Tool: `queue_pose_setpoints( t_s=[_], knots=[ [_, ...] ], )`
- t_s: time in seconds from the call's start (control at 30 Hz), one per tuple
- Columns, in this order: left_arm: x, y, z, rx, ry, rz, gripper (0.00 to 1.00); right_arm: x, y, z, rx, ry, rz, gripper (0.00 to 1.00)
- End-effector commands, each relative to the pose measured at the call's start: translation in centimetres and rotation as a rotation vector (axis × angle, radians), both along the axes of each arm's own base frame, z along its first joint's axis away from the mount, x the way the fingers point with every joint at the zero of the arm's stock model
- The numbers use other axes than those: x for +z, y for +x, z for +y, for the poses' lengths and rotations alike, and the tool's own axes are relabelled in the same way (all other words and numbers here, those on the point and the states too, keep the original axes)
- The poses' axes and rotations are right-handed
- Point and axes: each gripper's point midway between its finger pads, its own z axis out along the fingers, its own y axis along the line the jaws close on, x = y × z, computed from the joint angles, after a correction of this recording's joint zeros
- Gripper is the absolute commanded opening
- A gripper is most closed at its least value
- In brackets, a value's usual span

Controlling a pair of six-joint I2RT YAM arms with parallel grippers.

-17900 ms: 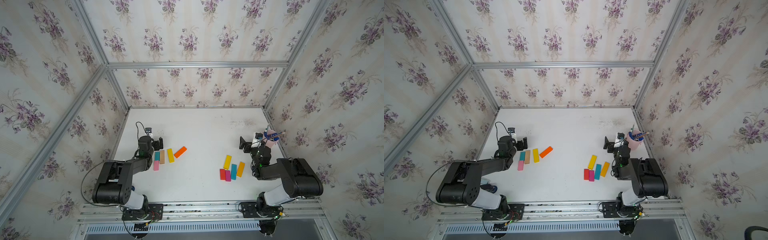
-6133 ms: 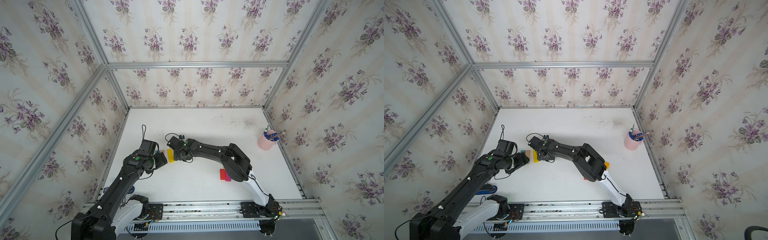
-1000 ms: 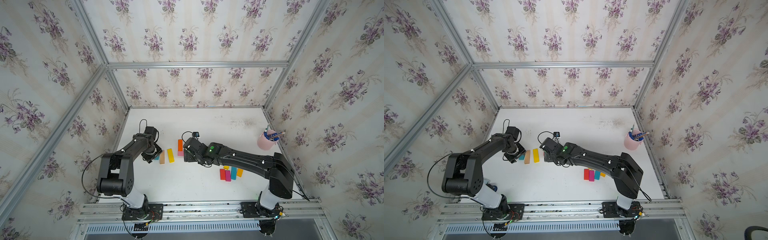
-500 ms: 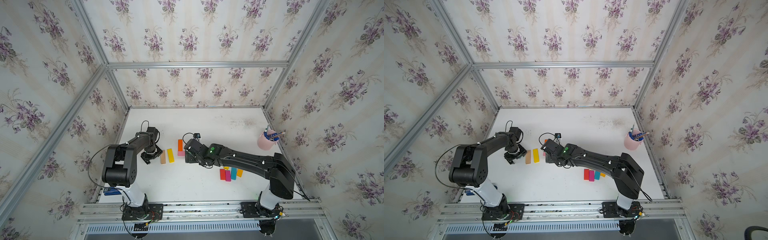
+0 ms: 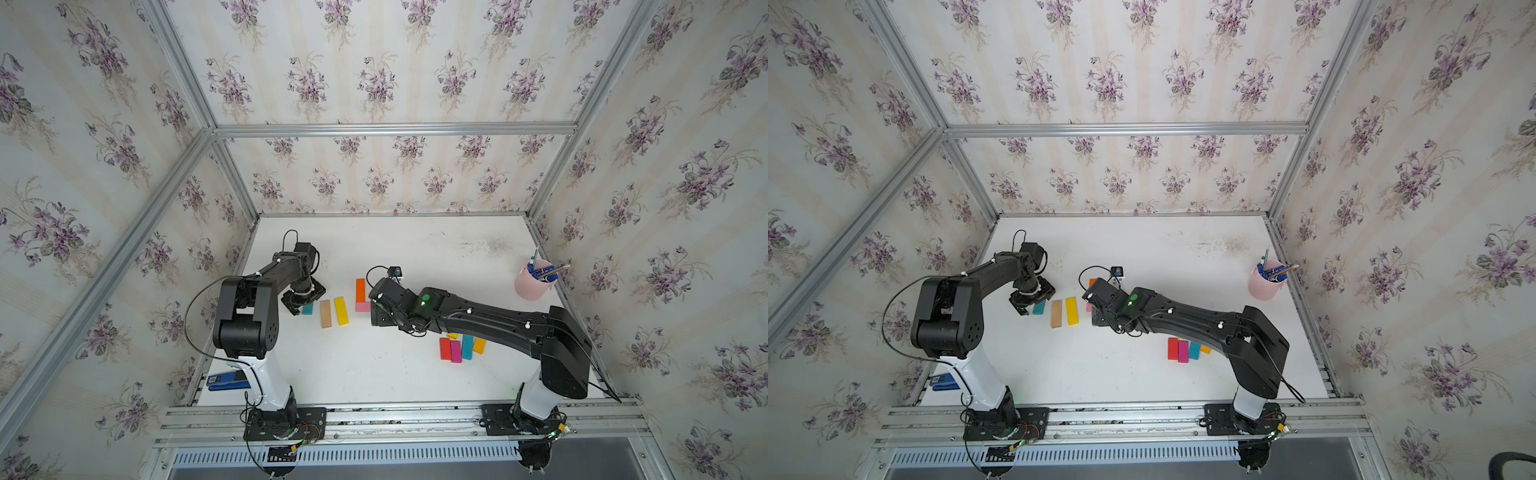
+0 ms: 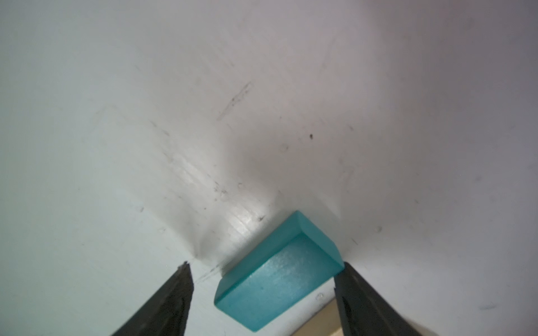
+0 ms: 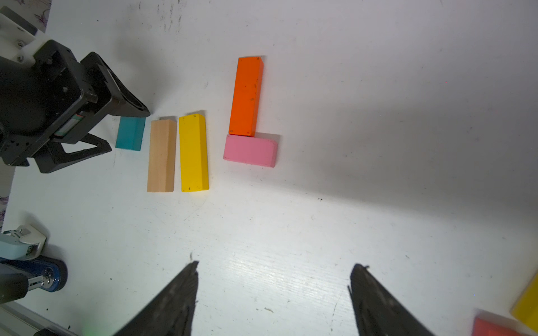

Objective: Assemble the letter h with building blocks
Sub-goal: Pick up the building block from the center of the board.

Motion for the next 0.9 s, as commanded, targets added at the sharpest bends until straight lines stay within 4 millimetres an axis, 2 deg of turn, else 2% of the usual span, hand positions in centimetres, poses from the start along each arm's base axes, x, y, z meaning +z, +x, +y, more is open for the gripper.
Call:
queue_pose_setpoints(
  t_s=[0.0, 0.23, 0.3, 0.5, 0.67, 0.8, 0.87],
  knots=[
    [-0.1, -0.8, 0.3, -0.009, 0.017, 0.038, 0.74, 0.8, 0.3, -0.1, -0.009, 0.008, -0.026, 0.82],
    [-0.8, -1.9, 0.5, -0.007, 0.026, 0.061, 0.56, 1.0, 0.4, 0.0, -0.011, 0.012, -0.026, 0.82],
    [-0.9, -2.1, 0.7, -0.010, 0.038, 0.071, 0.46, 1.1, 0.3, -0.2, -0.014, 0.011, -0.028, 0.82],
    [-0.4, -2.0, 1.2, -0.016, 0.065, 0.075, 0.25, 1.6, 0.3, -1.1, -0.033, 0.036, -0.029, 0.82],
    [1.9, -1.7, 1.5, -0.031, 0.079, 0.027, 0.12, 2.8, 0.3, -2.7, -0.060, 0.100, -0.046, 0.82],
    [4.8, -1.5, 1.3, -0.071, 0.085, -0.044, 0.00, 3.7, 0.8, -5.2, -0.116, 0.140, -0.067, 0.81],
    [6.4, -1.7, 1.2, -0.090, 0.089, -0.085, 0.00, 4.1, 1.0, -6.5, -0.140, 0.132, -0.077, 0.81]
  ],
)
